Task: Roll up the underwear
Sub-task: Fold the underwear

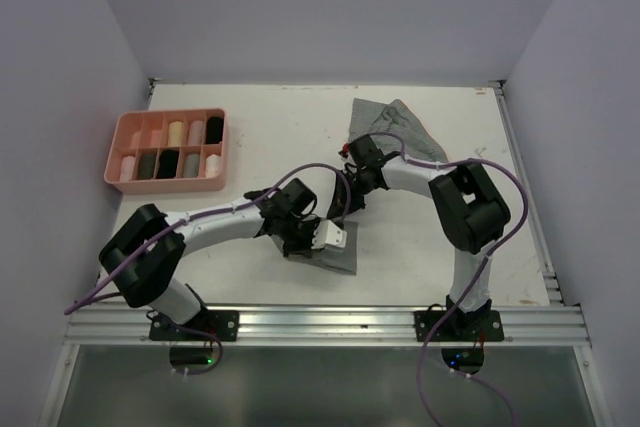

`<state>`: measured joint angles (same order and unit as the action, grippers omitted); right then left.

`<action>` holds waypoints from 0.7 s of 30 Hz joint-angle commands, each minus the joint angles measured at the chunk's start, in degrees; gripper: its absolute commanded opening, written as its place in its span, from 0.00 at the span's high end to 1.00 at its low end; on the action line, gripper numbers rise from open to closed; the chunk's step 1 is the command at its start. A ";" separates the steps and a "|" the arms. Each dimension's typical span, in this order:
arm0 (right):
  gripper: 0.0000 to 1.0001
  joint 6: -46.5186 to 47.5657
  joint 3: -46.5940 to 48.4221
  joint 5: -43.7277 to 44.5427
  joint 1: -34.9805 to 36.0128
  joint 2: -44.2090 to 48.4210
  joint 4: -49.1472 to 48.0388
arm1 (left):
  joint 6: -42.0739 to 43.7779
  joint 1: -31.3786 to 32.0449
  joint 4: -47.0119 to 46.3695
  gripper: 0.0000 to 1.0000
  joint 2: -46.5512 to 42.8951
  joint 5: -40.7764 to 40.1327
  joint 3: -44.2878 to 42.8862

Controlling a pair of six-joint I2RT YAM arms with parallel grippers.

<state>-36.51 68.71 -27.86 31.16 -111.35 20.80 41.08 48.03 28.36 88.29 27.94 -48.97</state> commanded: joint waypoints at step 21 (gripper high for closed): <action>1.00 6.27 6.52 -0.44 0.48 -3.69 7.23 | -3.02 -6.81 -2.87 1.00 3.64 0.36 -7.81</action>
<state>-32.12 71.33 -30.24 31.51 -114.30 25.65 39.51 41.80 28.34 92.88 28.51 -54.61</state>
